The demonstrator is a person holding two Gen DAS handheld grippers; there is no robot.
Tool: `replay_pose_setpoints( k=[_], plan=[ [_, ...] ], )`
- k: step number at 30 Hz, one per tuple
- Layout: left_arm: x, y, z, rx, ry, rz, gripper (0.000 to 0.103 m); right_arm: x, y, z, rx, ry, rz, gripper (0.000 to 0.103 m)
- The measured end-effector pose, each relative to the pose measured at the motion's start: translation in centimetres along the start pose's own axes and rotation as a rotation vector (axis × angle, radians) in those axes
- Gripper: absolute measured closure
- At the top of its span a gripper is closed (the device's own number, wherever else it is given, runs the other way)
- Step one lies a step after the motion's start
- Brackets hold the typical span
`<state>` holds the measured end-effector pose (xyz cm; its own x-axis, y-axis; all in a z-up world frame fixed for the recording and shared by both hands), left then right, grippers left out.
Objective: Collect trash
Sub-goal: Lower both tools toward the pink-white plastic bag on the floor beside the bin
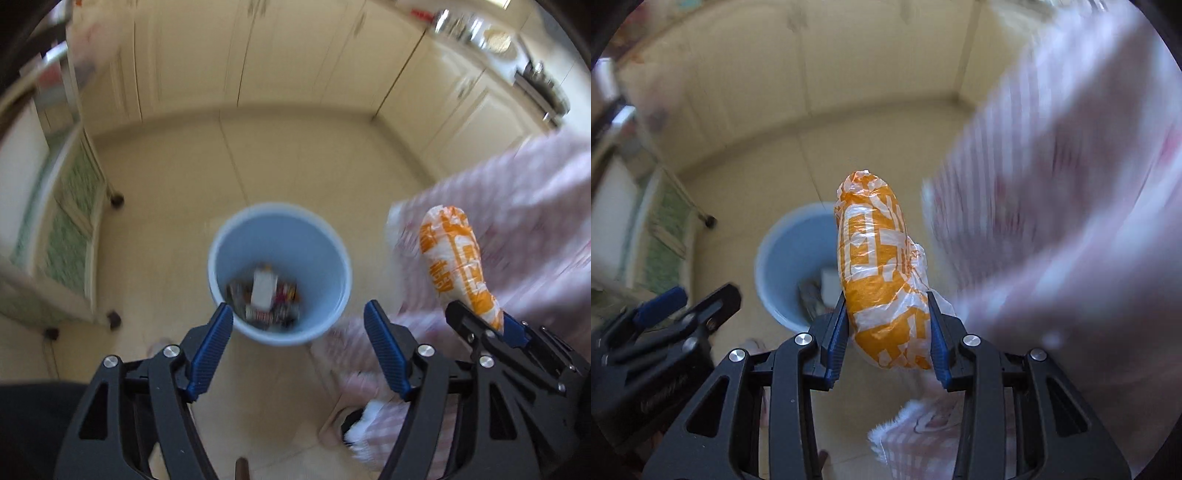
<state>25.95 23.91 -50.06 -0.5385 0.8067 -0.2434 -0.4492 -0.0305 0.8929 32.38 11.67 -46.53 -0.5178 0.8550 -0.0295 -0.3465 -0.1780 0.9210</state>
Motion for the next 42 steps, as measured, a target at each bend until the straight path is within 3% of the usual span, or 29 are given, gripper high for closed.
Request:
replay_pose_setpoints(
  k=[5,8,11,16,22,29,37,42],
  plan=[
    [0.0,-7.6,-6.1,0.182,0.014,-0.007,0.032,-2.7,-7.9,-4.3,0.142,-0.064,-0.07,0.068],
    [0.3,-10.4,-7.8,0.188,0.019,0.02,0.031,-3.7,-11.0,-6.0,0.203,-0.085,-0.095,0.068],
    [0.2,-13.4,-9.7,0.26,0.085,-0.004,0.032,-5.1,-13.3,-6.8,0.237,-0.091,-0.141,0.068],
    [-0.6,-17.8,-12.2,0.246,0.162,0.017,0.032,-6.2,-16.5,-7.0,0.249,-0.082,-0.211,0.068],
    [-0.1,-24.0,-15.0,0.296,0.437,-0.076,0.032,-6.7,-21.5,-8.0,0.305,-0.062,-0.24,0.068],
    [-1.9,-30.7,-17.4,0.325,0.555,-0.163,0.032,-6.1,-27.3,-7.3,0.349,0.005,-0.263,0.068],
    [-2.0,-37.1,-18.1,0.345,0.689,-0.201,0.032,-6.7,-32.8,-8.9,0.38,-0.045,-0.304,0.068],
    [-1.9,-39.7,-18.5,0.348,0.677,-0.195,0.032,-7.1,-35.1,-9.7,0.397,-0.024,-0.305,0.068]
  ],
)
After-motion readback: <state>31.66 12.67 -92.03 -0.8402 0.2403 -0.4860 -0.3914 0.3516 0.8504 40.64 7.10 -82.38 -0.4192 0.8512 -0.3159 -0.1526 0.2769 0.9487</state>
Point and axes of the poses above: each gripper's, at about its wrist camera, not at the fingertips, and y roughly against the way its jaws point, x to its left, z to its top, the point moved 8 cm from there along -y, roughly the way its jaws point, and after that the axes turned 3 degrees about x, right-handed, at the moved point
